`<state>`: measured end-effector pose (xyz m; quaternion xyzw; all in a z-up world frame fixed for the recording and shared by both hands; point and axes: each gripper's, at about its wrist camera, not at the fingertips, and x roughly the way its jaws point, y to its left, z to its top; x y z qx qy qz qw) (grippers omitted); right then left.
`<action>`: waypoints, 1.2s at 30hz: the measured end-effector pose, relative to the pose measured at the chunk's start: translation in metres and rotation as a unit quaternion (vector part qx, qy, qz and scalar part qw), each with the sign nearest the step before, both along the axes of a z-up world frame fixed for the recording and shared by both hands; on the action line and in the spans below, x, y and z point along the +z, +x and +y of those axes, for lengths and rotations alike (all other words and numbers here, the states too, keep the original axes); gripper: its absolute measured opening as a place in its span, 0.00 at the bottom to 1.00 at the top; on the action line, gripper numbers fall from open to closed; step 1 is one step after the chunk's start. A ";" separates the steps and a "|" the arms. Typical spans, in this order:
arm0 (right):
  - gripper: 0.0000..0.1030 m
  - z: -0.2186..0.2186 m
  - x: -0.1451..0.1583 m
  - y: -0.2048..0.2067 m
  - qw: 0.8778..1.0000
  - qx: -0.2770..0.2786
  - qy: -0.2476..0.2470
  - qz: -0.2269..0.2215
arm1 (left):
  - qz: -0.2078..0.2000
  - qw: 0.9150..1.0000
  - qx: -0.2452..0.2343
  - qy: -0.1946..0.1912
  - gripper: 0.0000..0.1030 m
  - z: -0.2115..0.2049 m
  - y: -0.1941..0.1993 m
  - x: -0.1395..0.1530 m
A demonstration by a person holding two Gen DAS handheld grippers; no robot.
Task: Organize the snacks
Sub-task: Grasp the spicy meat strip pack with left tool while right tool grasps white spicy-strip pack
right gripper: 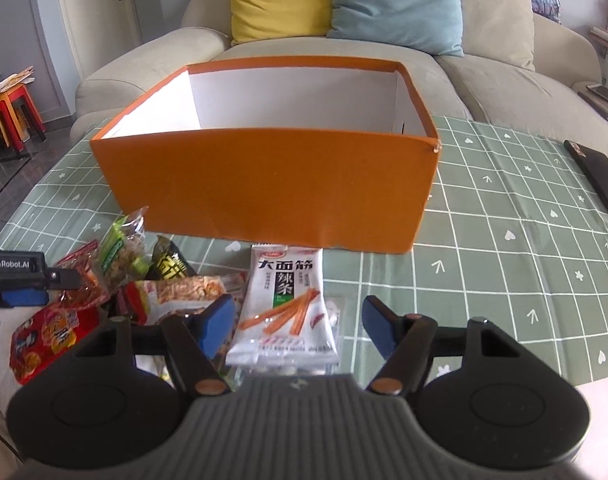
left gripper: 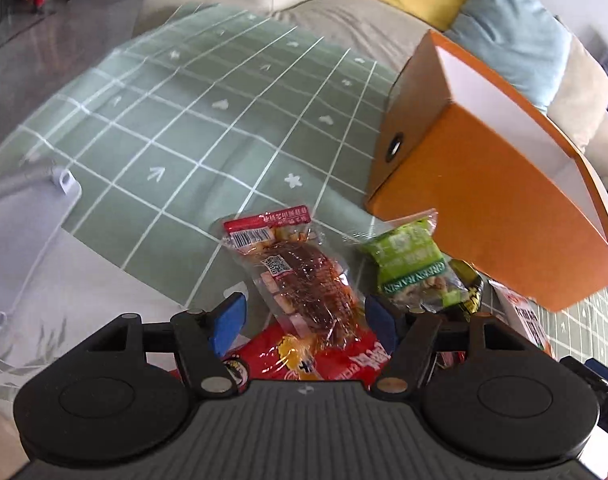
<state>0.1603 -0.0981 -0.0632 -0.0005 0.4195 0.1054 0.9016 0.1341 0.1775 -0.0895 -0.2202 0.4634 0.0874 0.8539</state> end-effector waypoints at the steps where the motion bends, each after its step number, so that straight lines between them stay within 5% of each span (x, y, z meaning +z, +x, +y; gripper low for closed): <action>1: 0.66 0.001 -0.002 0.005 1.000 -0.002 0.002 0.006 | 0.002 1.000 0.001 -0.003 0.77 0.001 0.002 -0.002; 9: 0.67 -0.007 -0.023 0.042 0.994 -0.041 0.059 0.080 | -0.001 1.000 -0.006 0.007 0.77 -0.008 0.013 -0.007; 13: 0.68 -0.011 -0.032 0.048 0.991 -0.051 0.079 0.097 | -0.005 1.000 -0.009 0.023 0.65 -0.014 0.015 -0.007; 19: 0.68 -0.017 -0.045 0.053 0.985 -0.060 0.101 0.124 | -0.001 0.998 -0.023 0.052 0.59 -0.025 0.015 -0.005; 27: 0.49 -0.014 -0.042 0.047 0.986 -0.049 0.107 0.117 | 0.010 0.996 -0.041 0.084 0.68 -0.039 0.019 -0.009; 34: 0.44 -0.018 -0.034 0.042 0.988 -0.049 0.102 0.107 | -0.006 0.996 -0.031 0.080 0.55 -0.035 0.014 -0.005; 36: 0.44 -0.020 -0.031 0.040 0.988 -0.050 0.102 0.103 | -0.019 0.995 -0.026 0.091 0.40 -0.035 0.010 0.000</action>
